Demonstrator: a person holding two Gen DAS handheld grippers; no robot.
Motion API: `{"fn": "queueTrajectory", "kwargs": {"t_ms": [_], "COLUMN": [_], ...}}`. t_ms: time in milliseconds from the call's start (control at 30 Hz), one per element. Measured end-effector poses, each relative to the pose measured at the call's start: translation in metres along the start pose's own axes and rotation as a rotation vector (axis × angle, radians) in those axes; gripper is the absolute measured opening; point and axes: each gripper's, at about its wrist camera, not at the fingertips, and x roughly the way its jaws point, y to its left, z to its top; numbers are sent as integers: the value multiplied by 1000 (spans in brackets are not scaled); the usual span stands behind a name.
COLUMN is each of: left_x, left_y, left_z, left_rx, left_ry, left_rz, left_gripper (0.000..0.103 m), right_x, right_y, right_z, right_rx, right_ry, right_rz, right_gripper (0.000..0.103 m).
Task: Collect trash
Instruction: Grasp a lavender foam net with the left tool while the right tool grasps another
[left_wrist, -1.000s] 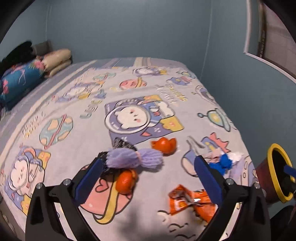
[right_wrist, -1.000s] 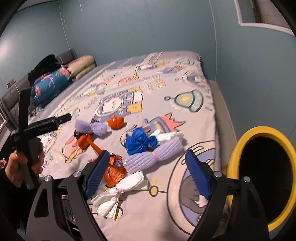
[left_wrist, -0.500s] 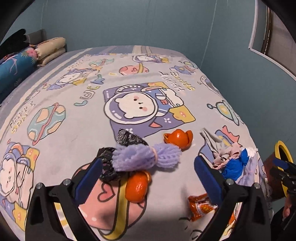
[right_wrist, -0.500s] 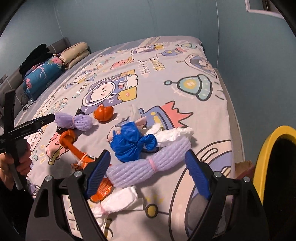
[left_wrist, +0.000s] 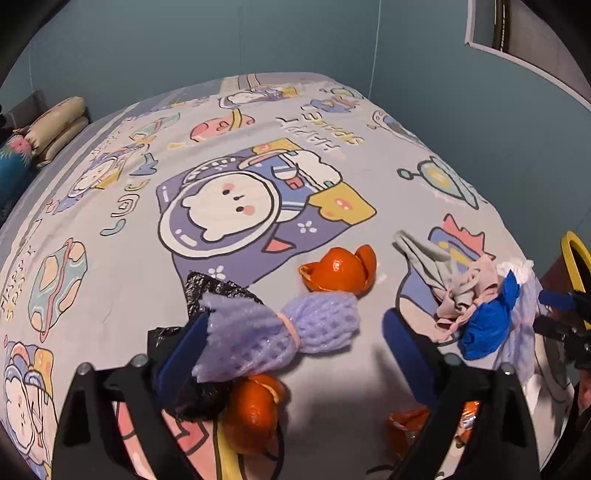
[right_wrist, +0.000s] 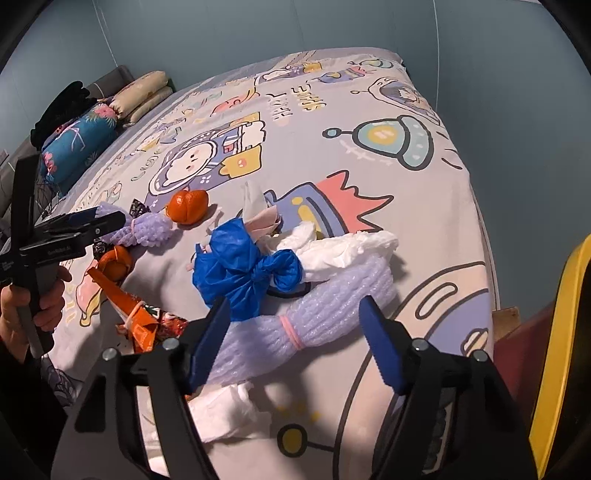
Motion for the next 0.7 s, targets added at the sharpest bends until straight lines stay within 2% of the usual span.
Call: {"fn": "queueTrajectory", "kwargs": {"t_ms": [267,367,433,500,700], "left_x": [-2,1,4,7,16], "left_y": [-9,-4,-1,-2,-21], "left_z": [-2,-3,-5,-7,-16], "left_rx": [76,71,71,71,152], "left_ry": [-29,-17,-10,0,27], "left_rz": [-47,-70,-65,-78,-69], "left_gripper": [88,84,77,74,70], "right_x": [2,8,11,13,9], "right_y": [-6,-7,-7,-5,-2], "right_z": [2,0,-1,-3,-3], "right_rx": [14,16,10,-11,-35], "right_ry": [8,32,42,42,30], "right_rz": [-1,-8,-15,-32,-51], "right_gripper": [67,66,64,62,58]}}
